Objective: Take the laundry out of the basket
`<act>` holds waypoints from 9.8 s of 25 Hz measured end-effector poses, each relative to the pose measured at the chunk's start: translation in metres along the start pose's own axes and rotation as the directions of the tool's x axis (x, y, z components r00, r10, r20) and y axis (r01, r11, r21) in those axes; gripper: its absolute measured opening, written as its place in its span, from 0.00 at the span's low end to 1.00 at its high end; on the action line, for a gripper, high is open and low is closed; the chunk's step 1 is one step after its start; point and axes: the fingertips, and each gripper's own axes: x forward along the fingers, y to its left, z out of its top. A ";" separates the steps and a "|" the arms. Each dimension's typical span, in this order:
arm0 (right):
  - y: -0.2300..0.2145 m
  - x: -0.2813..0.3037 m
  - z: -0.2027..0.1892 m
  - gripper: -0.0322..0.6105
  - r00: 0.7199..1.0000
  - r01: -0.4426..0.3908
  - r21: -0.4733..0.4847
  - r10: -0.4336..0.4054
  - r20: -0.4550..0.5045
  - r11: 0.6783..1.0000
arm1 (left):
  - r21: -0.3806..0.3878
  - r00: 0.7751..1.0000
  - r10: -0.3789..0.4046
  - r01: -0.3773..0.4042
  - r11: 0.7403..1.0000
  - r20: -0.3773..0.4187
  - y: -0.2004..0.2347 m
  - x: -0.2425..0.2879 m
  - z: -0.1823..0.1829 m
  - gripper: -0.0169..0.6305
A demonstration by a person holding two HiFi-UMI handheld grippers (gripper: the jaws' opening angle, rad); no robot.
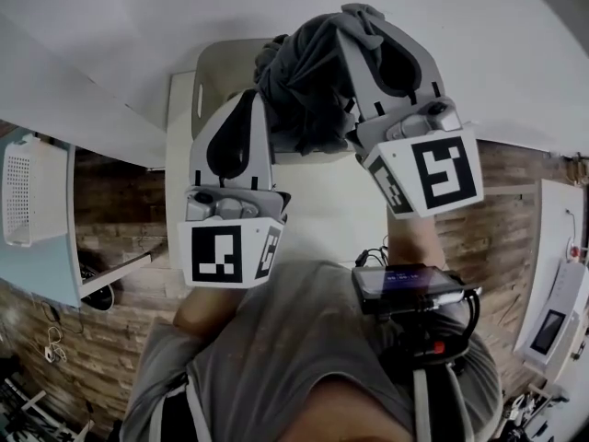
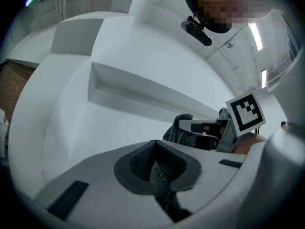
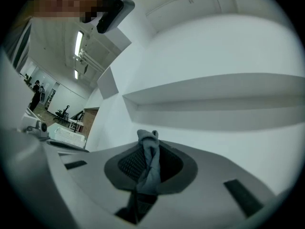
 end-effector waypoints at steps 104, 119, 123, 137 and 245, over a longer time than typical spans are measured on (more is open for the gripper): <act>0.008 -0.213 -0.065 0.07 0.998 -0.063 0.159 0.064 -0.002 0.985 | 0.136 0.993 -0.115 0.116 0.984 -0.018 -0.172 -0.048 -0.011 0.04; 0.010 -0.226 -0.059 0.07 0.982 -0.183 0.237 0.165 0.095 0.954 | 0.162 0.999 0.046 -0.042 0.986 -0.022 -0.168 -0.067 -0.007 0.04; 0.014 -0.221 -0.069 0.08 0.984 -0.173 0.269 0.156 0.083 0.948 | 0.162 0.996 0.067 -0.058 0.985 -0.054 -0.157 -0.073 -0.018 0.04; 0.000 -0.145 -0.053 0.07 0.993 -0.072 0.213 0.049 0.108 0.974 | 0.153 1.000 0.009 -0.008 0.988 -0.007 -0.090 -0.015 -0.004 0.04; -0.073 -0.074 -0.101 0.07 0.992 0.128 0.264 -0.128 -0.017 0.956 | 0.178 0.823 -0.264 0.398 0.900 -0.504 -0.006 0.157 -0.196 0.05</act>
